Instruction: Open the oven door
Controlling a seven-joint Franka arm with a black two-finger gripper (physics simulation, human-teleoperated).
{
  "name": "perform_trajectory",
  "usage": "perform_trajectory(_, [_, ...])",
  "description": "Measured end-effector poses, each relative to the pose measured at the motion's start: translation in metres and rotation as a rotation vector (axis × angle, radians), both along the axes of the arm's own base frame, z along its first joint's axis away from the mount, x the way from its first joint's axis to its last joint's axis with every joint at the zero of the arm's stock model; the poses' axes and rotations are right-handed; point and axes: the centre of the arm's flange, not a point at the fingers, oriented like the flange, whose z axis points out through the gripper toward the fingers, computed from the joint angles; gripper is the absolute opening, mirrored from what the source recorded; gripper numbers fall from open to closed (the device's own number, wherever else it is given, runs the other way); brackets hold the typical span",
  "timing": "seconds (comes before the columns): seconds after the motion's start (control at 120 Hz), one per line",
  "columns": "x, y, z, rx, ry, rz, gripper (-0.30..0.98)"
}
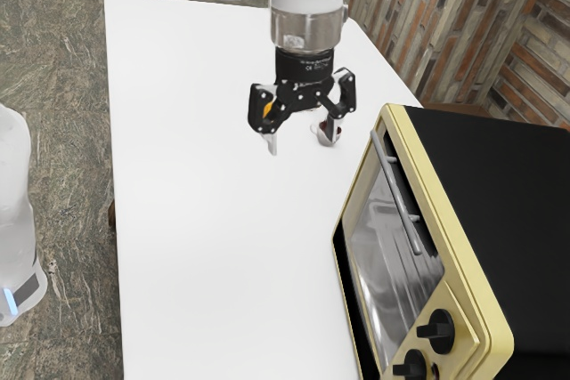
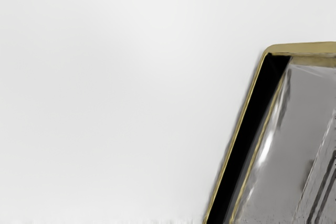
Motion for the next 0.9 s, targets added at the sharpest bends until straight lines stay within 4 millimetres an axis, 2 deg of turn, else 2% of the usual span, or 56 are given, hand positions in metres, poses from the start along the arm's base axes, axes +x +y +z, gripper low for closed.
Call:
perform_trajectory(0.083, [0.000,-0.012,0.002,0.009,-0.043,-0.030,0.69])
perform_trajectory(0.2, [0.003,-0.012,0.006,0.012,-0.084,-0.049,0.69])
perform_trajectory(0.317, [0.016,-0.005,0.004,0.021,-0.111,-0.064,0.69])
perform_trajectory(0.417, [0.032,-0.004,-0.006,0.021,-0.110,-0.091,0.69])
perform_trajectory(0.758, [0.053,-0.027,-0.012,0.012,-0.155,-0.217,0.69])
perform_trajectory(0.9, [0.057,-0.035,-0.012,0.047,-0.188,-0.261,0.69])
